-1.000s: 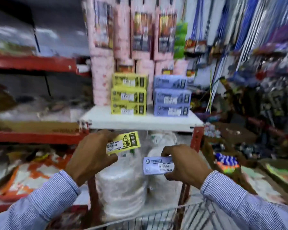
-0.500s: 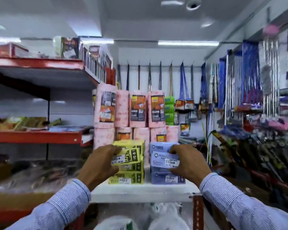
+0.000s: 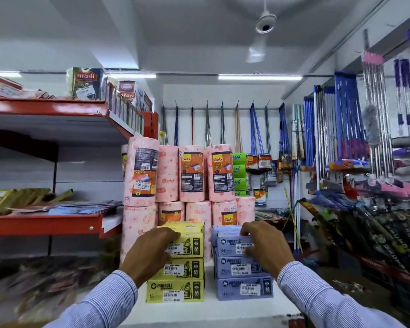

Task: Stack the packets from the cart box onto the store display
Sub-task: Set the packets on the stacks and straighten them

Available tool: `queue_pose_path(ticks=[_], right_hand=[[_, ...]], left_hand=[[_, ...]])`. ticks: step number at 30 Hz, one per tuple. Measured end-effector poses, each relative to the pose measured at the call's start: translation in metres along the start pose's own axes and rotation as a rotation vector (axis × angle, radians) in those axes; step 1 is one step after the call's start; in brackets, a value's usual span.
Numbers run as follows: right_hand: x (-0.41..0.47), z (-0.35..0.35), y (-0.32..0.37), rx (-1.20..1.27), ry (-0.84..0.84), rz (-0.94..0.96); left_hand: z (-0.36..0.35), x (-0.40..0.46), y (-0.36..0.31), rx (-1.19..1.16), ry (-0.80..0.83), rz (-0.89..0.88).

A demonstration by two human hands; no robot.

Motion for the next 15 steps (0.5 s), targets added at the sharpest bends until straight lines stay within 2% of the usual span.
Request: queue_pose_path(ticks=[8,12,15], right_hand=[[-0.006,-0.009,0.009,0.064,-0.072,0.006],[-0.018,-0.032,0.053,0.111,-0.143,0.214],[-0.023,-0.067,0.091,0.098,-0.138,0.343]], left_hand=[[-0.012,0.001,0.011,-0.113,-0.026,-0.031],[-0.014,-0.003,0.020,-0.242,-0.044,-0.021],[-0.016,-0.008,0.021,-0.175,-0.098,-0.060]])
Point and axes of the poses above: each hand's wrist, its own x-axis towards the middle knuckle, its own z-axis out of the back of the hand, y = z × x, the point moved 5 cm from there along x, towards the middle knuckle, and after that the axes turned 9 degrees about x, right-handed, at the moved point
